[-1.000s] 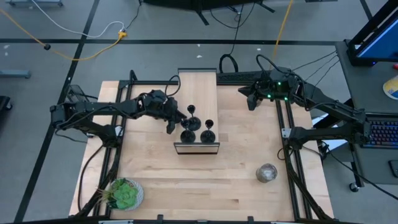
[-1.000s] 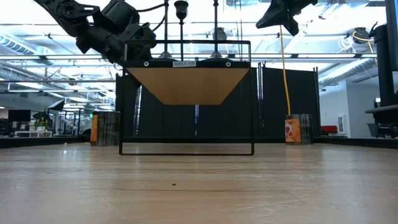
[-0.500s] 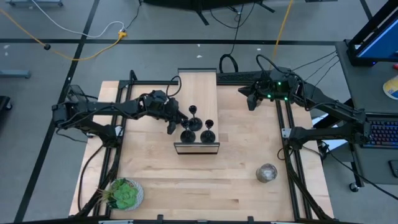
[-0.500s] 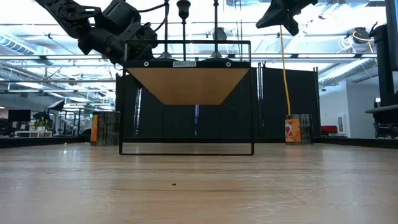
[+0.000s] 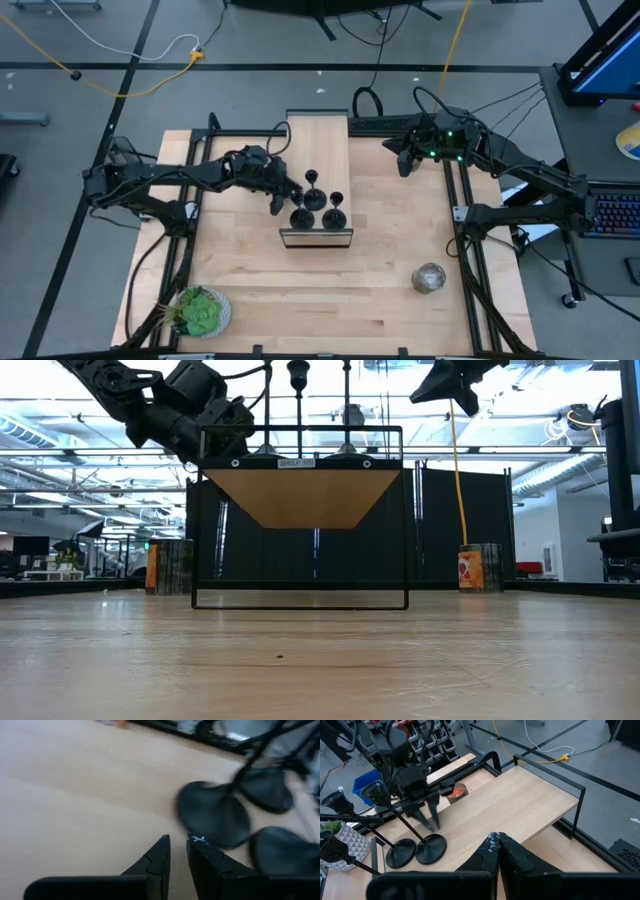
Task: Pick & Place candle stick holders
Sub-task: Put the black candle holder on the shelf, then put the left orange scented candle on the shelf
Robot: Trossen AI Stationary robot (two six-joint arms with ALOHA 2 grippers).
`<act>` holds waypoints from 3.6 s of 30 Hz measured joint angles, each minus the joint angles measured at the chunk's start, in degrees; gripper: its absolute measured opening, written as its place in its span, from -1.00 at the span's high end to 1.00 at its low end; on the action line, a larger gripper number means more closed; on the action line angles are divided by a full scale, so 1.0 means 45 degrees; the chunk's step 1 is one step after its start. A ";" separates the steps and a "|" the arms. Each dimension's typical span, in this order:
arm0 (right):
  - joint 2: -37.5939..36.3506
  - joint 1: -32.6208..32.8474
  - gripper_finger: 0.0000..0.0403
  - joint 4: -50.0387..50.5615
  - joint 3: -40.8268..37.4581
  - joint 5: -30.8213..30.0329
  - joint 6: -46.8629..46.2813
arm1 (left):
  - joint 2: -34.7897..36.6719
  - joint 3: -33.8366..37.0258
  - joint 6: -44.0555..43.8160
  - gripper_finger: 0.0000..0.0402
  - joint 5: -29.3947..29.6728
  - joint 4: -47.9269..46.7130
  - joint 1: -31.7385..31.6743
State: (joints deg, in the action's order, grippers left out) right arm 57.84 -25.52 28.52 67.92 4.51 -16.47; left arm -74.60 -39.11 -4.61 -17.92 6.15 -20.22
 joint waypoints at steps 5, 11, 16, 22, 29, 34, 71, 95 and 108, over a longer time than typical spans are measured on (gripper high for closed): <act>0.0000 0.0001 1.00 0.0002 0.0000 0.0005 0.0000 | 0.1160 0.0024 0.0347 0.65 0.1016 -0.0572 -0.0505; 0.0000 0.0000 1.00 0.0002 0.0000 0.0005 0.0045 | 0.2903 0.0005 0.0315 0.65 0.3544 -0.3201 -0.1039; 0.0000 0.0001 1.00 -0.0003 0.0000 0.0005 0.0183 | 0.3839 0.0000 -0.0483 0.65 0.6001 -0.6006 -0.1387; 0.0000 0.0003 1.00 -0.0003 0.0000 0.0007 0.0180 | 0.3789 0.0000 -0.1237 0.54 0.5755 -0.6989 -0.2011; 0.0000 0.0000 1.00 -0.0003 0.0000 0.0035 0.0155 | 0.3723 -0.0004 -0.3520 0.07 0.6260 -0.7222 -0.2995; 0.0000 0.0000 1.00 -0.0003 0.0000 0.0046 0.0155 | 0.3649 -0.0010 -0.4814 -0.23 0.6437 -0.8786 -0.4002; 0.0000 0.0000 1.00 0.0007 0.0000 0.0389 0.0296 | 0.1086 -0.0034 -0.7430 0.46 0.5029 -0.8774 -0.4674; 0.0000 0.0004 1.00 0.0007 0.0000 0.0389 0.0291 | 0.1317 0.0024 -0.6786 0.98 0.5152 -0.8587 -0.4669; -0.0001 0.0004 1.00 0.0002 0.0000 0.0384 0.0291 | 0.3732 -0.2378 -0.6381 0.99 0.5335 -1.0336 -0.4630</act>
State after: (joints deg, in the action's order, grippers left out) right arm 57.84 -25.50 28.53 67.92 6.24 -15.16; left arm -57.81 -49.81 -33.32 6.09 -40.36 -41.06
